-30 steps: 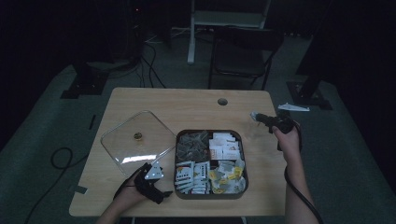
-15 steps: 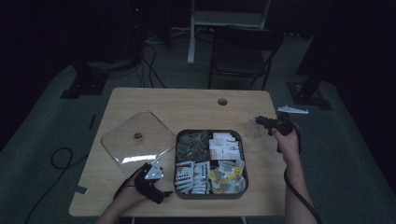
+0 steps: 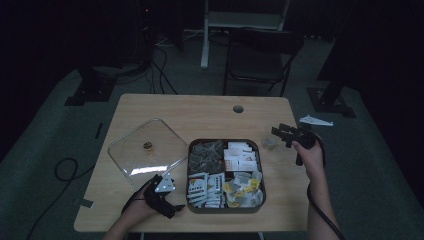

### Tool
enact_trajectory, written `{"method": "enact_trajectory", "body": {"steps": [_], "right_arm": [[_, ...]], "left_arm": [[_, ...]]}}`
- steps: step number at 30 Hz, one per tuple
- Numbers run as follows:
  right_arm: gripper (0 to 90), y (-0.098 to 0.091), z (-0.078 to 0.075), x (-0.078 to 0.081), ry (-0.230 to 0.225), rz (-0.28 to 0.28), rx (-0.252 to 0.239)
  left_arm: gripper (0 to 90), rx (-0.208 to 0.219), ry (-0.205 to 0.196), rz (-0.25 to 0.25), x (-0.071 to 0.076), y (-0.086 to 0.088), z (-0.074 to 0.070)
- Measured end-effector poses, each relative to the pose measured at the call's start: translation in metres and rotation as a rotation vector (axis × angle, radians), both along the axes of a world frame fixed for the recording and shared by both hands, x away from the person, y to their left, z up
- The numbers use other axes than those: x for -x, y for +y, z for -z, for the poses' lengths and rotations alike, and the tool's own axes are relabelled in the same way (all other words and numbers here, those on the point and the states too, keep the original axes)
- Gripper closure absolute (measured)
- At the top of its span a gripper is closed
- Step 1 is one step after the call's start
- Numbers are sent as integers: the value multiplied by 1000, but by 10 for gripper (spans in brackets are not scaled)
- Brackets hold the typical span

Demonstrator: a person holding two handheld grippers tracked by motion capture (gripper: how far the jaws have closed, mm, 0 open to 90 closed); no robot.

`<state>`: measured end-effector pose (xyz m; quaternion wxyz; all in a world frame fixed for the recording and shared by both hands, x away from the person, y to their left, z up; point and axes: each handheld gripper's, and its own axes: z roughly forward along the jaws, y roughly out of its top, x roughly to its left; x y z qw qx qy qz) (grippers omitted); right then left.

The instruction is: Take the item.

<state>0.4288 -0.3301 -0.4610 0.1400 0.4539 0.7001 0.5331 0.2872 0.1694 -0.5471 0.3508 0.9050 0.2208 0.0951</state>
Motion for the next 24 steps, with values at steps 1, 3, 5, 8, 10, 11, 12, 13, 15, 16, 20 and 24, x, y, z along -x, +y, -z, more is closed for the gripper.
{"method": "enact_trajectory", "body": {"steps": [1,3,5,8,10,11,12,13,15,16,20,24], "right_arm": [[428,0,0,1,-3,-1,-7],[428,-1,0,2,-6,-1,-12],[342,-2,2,3,-23,5,-11],[272,-5,2,6,-37,6,-11],[260,-5,2,7,-41,7,-12],[234,-7,2,9,-49,17,-10],[234,-7,2,9,-49,17,-10],[231,-7,2,10,-54,19,-15],[231,-8,2,14,-65,16,-25],[231,-8,2,15,-66,14,-25],[211,-8,1,24,-76,8,-6],[185,-8,3,30,-81,4,4]], "left_arm": [[4,0,0,0,0,0,0],[4,0,0,0,0,0,0],[4,0,0,0,0,0,0],[4,0,0,0,0,0,0],[4,0,0,0,0,0,0],[4,0,0,0,0,0,0],[4,0,0,0,0,0,0],[4,0,0,0,0,0,0],[4,0,0,0,0,0,0],[4,0,0,0,0,0,0],[4,0,0,0,0,0,0],[4,0,0,0,0,0,0]]}}
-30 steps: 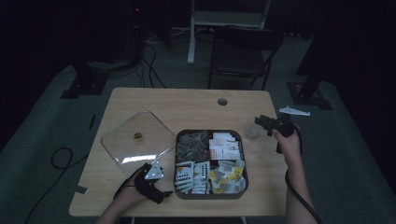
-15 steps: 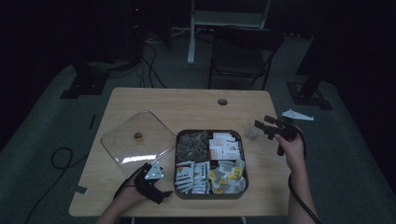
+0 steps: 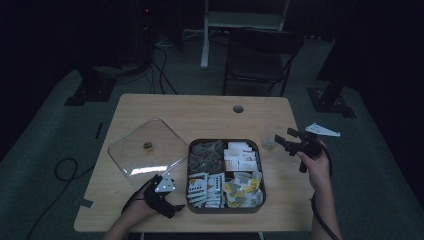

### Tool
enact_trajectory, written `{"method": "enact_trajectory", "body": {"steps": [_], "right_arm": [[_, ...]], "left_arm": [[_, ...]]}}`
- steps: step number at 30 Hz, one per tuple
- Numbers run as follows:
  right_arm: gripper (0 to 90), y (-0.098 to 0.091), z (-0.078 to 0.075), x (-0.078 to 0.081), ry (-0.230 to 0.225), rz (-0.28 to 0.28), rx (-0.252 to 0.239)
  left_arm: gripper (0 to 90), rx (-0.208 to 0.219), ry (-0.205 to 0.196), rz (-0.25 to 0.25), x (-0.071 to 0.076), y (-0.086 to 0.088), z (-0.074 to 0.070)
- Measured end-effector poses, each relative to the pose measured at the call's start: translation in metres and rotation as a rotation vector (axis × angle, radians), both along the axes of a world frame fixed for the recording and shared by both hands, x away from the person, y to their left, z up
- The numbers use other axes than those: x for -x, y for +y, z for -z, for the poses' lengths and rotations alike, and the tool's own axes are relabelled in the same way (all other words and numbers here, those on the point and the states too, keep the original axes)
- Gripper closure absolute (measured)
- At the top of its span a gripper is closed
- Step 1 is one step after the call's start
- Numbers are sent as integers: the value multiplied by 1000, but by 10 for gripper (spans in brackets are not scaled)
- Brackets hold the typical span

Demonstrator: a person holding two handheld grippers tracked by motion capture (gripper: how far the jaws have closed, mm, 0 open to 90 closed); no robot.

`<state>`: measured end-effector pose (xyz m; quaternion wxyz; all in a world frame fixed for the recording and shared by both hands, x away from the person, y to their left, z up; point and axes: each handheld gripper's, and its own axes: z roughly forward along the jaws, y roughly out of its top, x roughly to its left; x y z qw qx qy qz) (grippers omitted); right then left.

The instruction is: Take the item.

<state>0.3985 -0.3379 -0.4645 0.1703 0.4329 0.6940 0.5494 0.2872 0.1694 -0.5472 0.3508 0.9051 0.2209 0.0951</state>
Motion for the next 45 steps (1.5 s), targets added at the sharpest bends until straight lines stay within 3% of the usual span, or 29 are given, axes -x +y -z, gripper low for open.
{"method": "enact_trajectory", "body": {"steps": [8,15,23,45], "right_arm": [[165,6,4,15,-28,-15,67],[165,9,7,25,-33,-31,54],[165,12,21,36,-24,-40,67],[150,20,63,59,66,-63,108]], "left_arm": [[4,0,0,1,0,0,0],[4,0,1,-1,0,0,0],[4,3,1,-3,0,0,0],[4,-1,0,0,0,0,0]]}}
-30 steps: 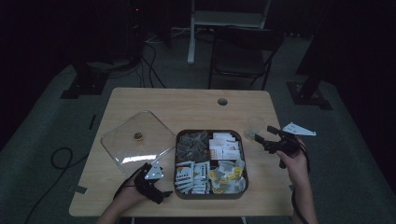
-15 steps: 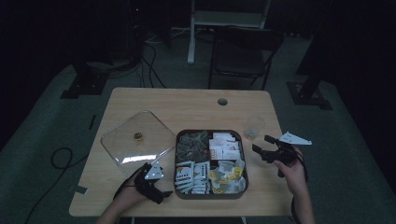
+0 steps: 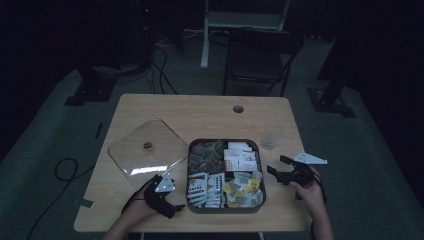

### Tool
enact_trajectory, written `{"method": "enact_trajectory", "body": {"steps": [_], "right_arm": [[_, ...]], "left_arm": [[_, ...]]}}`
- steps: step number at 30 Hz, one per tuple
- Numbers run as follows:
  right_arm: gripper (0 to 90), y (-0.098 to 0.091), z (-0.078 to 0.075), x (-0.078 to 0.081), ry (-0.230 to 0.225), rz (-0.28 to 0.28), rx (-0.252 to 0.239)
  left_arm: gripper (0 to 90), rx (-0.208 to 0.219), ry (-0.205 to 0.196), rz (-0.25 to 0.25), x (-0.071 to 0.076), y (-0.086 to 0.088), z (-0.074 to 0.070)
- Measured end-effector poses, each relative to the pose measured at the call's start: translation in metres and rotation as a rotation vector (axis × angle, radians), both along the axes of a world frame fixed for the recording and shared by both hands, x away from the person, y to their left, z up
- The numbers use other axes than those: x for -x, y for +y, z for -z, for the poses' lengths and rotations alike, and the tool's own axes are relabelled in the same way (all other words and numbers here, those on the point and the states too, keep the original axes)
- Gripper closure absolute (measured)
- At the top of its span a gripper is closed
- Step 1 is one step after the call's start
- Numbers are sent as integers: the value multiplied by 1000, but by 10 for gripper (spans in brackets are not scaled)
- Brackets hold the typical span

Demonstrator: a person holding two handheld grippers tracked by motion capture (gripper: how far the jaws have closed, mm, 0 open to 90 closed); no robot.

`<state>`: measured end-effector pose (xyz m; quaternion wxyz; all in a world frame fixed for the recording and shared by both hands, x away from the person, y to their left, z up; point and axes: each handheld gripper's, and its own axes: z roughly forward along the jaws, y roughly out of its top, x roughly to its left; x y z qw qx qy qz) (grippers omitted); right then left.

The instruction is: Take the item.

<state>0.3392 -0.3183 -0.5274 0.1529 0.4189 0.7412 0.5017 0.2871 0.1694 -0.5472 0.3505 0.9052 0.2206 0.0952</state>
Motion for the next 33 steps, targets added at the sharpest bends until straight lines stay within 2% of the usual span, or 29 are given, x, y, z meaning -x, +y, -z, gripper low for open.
{"method": "enact_trajectory", "body": {"steps": [11,31,33], "right_arm": [[150,5,13,7,42,-11,26],[150,18,21,13,118,-47,211],[147,21,22,12,126,-57,241]], "left_arm": [[4,0,0,-1,0,0,0],[4,0,-1,0,0,0,0],[4,0,-1,-1,0,0,0]]}}
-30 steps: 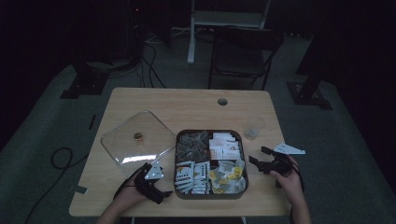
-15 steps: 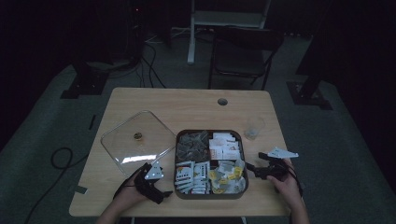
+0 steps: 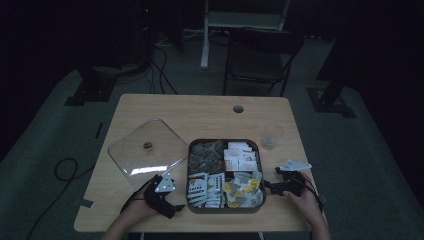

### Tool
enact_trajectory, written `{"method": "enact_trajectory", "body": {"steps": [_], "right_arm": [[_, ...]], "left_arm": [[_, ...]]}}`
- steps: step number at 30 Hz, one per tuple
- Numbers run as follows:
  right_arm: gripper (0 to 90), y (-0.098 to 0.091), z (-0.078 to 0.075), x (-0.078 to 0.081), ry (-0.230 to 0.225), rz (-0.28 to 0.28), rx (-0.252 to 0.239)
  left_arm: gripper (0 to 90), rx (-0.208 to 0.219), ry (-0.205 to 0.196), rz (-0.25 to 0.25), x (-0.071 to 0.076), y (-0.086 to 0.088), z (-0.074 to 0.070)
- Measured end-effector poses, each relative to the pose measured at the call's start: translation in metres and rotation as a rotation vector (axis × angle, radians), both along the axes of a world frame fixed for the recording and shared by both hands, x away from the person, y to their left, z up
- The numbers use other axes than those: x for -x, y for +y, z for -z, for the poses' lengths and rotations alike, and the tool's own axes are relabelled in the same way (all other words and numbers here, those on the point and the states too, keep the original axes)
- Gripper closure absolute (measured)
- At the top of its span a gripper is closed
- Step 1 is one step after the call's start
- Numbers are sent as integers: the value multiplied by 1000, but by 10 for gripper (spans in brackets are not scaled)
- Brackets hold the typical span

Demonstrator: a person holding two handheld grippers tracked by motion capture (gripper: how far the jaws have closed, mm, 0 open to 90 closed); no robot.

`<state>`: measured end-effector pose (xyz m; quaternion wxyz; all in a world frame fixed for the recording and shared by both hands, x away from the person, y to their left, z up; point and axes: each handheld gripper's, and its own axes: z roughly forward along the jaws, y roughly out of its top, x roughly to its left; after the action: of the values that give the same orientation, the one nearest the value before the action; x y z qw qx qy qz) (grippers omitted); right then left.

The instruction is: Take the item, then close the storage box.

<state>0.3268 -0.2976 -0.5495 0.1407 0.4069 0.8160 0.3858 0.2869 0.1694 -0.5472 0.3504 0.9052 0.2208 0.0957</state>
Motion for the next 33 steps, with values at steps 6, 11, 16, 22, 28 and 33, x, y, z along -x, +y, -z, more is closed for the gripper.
{"method": "enact_trajectory", "body": {"steps": [6,11,16,22,28,33], "right_arm": [[137,4,0,1,-15,-21,51],[128,6,1,1,-28,-36,81],[123,8,1,1,-26,-2,81],[123,9,1,1,-25,1,81],[123,9,1,1,-25,1,80],[123,9,1,1,-25,1,80]], "left_arm": [[4,1,0,-3,0,0,0],[4,0,0,-3,0,0,0],[4,0,1,-6,1,0,0],[3,0,1,-6,1,0,0],[4,1,2,-14,1,0,0],[4,-4,19,-18,1,2,-2]]}}
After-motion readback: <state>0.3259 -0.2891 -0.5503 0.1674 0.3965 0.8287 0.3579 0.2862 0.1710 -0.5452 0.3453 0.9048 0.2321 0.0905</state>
